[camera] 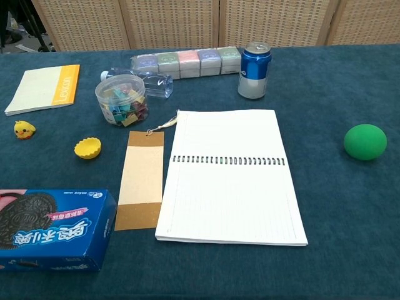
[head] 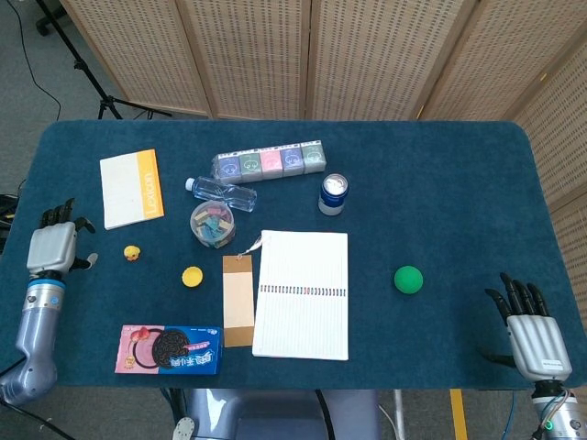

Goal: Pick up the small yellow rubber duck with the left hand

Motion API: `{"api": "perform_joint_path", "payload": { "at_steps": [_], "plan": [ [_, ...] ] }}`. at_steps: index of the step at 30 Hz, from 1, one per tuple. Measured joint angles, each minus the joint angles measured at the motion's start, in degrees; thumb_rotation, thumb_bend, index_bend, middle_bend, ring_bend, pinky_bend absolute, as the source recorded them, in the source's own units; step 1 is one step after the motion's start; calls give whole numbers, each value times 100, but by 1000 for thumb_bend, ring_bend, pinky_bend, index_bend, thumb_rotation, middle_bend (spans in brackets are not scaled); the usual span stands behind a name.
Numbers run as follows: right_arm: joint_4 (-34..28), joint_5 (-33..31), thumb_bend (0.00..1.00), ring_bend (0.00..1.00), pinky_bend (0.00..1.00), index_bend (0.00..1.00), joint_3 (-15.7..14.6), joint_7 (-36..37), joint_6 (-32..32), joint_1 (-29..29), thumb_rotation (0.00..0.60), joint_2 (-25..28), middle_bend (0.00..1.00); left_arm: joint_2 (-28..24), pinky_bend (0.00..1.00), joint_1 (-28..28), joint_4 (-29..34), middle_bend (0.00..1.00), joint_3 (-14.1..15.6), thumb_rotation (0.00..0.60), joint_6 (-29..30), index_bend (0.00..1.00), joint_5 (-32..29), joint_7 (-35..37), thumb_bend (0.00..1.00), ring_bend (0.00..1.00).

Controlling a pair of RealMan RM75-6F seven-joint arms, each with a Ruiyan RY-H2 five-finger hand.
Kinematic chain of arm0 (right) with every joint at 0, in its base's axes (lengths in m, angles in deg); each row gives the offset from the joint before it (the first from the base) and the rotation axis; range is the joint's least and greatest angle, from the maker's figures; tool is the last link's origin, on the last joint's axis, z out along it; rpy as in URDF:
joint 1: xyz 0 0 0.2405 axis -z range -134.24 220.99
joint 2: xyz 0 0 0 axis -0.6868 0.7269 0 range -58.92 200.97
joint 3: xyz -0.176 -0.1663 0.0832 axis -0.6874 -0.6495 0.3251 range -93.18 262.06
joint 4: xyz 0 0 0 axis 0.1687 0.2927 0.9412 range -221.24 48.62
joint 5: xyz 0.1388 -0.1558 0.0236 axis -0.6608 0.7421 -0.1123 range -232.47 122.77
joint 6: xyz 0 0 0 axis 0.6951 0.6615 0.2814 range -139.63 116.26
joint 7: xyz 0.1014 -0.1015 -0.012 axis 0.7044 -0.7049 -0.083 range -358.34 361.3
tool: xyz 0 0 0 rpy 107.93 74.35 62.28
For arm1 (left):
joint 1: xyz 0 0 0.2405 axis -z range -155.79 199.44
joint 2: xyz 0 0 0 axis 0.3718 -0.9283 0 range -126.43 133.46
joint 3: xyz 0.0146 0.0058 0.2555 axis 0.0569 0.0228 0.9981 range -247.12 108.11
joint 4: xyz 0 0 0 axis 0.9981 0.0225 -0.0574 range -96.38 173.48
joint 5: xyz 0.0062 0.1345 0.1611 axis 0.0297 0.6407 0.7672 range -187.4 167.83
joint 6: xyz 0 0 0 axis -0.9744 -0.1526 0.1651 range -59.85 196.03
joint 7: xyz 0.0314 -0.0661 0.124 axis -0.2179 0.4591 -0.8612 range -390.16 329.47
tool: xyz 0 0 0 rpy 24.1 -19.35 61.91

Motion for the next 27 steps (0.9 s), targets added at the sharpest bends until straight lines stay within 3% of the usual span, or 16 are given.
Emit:
{"api": "perform_joint_path", "payload": {
  "at_steps": [27],
  "plan": [
    [1, 38, 0, 0, 22, 157, -9, 75, 11, 5, 600, 23, 0, 718, 0, 413, -569, 0, 234, 600, -15, 436, -235, -177, 285, 0]
  ]
}}
